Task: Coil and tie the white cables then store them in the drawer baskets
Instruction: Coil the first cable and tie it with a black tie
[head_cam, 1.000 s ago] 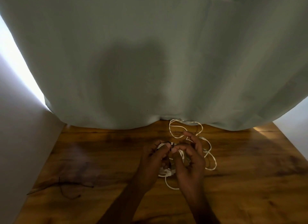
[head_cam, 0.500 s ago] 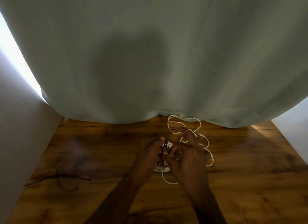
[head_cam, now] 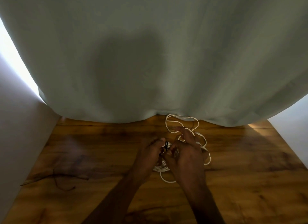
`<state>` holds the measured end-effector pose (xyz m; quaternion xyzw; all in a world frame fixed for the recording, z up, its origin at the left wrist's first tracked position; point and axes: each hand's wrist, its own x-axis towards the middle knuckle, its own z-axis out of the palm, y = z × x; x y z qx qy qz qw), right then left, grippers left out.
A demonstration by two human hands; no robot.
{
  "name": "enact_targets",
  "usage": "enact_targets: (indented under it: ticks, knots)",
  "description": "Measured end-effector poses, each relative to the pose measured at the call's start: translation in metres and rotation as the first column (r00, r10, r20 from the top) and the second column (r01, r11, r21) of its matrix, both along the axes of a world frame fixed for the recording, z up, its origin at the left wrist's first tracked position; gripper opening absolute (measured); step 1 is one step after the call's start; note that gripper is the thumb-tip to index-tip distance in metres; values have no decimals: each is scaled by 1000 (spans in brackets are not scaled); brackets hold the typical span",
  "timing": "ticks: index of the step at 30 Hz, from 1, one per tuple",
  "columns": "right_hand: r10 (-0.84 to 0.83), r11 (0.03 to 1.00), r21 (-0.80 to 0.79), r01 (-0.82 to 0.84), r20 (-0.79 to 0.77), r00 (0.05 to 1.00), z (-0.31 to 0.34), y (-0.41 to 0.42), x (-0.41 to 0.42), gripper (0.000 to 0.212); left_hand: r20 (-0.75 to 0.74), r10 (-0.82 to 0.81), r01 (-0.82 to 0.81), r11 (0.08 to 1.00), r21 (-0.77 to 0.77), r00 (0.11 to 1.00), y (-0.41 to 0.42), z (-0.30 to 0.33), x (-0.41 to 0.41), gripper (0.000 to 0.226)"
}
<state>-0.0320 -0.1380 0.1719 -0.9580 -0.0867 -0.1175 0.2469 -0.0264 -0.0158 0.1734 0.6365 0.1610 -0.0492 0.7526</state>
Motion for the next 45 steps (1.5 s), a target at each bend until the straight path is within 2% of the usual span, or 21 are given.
enact_targets:
  ticks: [3,4,6,11,14,16,18,20,23,26,29,32,35,38,41,45]
  knots:
    - [-1,1000,-1,1,44,999,-3,1,-1,4,-47,-12,10,999,-39,999,2,-1,1,27]
    - [1,1000,-12,0,49,999,-4,2,-1,8,-63,-11,8,999,-53,998,1,-2,1,26]
    - [-4,998,-58,7,46,999,-7,5,-1,17,-92,-6,1,998,-62,996,2,-1,1,25]
    - [-26,981,-192,29,17,1000,-9,12,-5,16,-172,-31,13,994,-107,985,1,-2,0,23]
    - [-105,965,-230,123,88,991,-11,18,-9,26,-220,-43,5,985,-172,975,2,3,1,26]
    - [-125,964,-201,173,229,965,-16,21,-12,16,-249,-63,4,972,-233,966,1,9,0,27]
    - [-133,973,-141,184,310,942,-20,23,-13,24,-261,-71,-2,963,-270,963,1,10,0,29]
    - [-117,976,-137,168,317,941,-23,23,-12,33,-279,-73,-11,958,-288,958,3,10,0,32]
    - [-73,985,-127,115,298,952,-26,23,-12,32,-301,-85,-9,954,-301,950,6,9,0,40]
    - [-44,997,-46,57,246,968,-27,23,-12,27,-269,-102,5,941,-338,958,8,7,-1,36]
    - [-33,998,67,17,247,969,-28,22,-11,8,-240,-74,-16,935,-355,968,9,6,0,31]
    - [-20,970,239,-32,212,977,-22,17,-9,9,-241,-65,-32,925,-379,968,10,2,3,30]
    - [3,901,430,-59,129,992,-17,9,-5,8,-257,-88,-26,912,-410,962,12,-2,4,26]
    - [-2,824,567,-8,17,1000,-14,3,1,17,-258,-125,5,907,-421,958,13,-2,5,21]
    - [13,735,676,60,-102,995,-16,0,8,22,-271,-144,12,900,-436,952,12,-5,5,22]
    - [84,654,753,76,-172,982,-19,-6,7,21,-279,-131,-9,893,-449,951,10,-10,2,21]
